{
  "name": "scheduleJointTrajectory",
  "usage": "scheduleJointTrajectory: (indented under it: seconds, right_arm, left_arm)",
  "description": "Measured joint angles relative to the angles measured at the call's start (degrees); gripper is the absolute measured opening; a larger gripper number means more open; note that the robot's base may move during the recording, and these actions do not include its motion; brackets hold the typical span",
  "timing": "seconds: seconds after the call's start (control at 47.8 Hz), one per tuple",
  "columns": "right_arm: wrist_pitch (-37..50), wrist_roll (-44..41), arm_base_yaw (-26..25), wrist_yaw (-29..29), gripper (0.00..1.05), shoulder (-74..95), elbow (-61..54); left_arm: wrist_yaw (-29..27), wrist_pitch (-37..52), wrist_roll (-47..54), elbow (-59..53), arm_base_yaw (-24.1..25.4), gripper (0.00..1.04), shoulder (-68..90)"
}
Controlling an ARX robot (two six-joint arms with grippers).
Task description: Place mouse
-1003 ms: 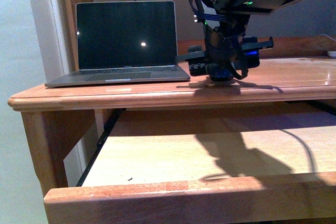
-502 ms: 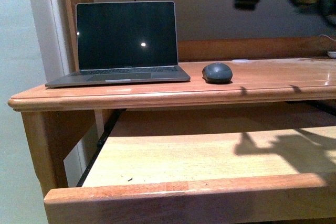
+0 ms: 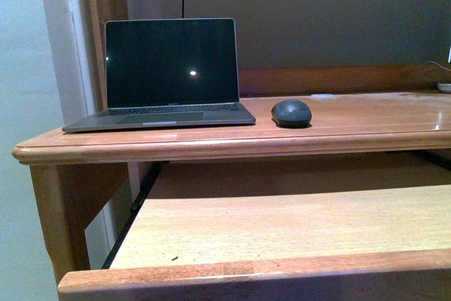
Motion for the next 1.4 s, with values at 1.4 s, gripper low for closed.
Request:
scheduleJointTrajectory:
  seconds: [1.4]
  right_arm:
    - [10.84,15.89,24.79,34.01,0.97,12.74,8.9]
  left_arm:
    - [0.0,0.0,0.0,0.0,0.0,0.97,0.0]
